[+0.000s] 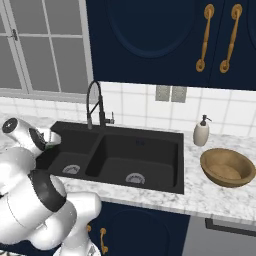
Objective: Pick the broccoli from the sink and place it in the bowl. Then pick the bowl and place it in the microwave. Then close the microwave door and press the start button.
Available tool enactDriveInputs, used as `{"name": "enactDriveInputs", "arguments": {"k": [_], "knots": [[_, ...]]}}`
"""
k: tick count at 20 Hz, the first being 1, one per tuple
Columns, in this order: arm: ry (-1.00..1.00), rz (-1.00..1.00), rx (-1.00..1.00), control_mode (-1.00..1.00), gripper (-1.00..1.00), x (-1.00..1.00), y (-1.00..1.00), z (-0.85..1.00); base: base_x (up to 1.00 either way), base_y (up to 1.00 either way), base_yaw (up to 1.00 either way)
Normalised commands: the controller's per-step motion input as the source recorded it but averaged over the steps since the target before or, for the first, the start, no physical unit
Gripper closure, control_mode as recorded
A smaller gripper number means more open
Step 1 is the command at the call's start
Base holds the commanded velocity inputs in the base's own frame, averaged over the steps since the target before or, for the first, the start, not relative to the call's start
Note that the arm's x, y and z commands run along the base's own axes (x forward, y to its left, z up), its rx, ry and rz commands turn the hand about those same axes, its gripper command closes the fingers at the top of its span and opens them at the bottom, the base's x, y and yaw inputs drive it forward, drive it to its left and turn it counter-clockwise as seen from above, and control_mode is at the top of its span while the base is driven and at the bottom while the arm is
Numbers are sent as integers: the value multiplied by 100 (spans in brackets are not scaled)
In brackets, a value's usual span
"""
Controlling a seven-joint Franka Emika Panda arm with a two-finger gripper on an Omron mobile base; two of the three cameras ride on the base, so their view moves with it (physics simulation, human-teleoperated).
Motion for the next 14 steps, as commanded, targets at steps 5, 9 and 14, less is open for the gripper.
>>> {"name": "enactDriveInputs", "arguments": {"k": [5, 9, 14], "knots": [[20, -3, 0, -100, 100, -54, -25, 95, 0, 0, 0], [12, -3, 0, -100, 100, -65, -80, 77, 0, 0, 0], [6, -5, 0, -100, 100, -60, -95, 53, 0, 0, 0]]}}
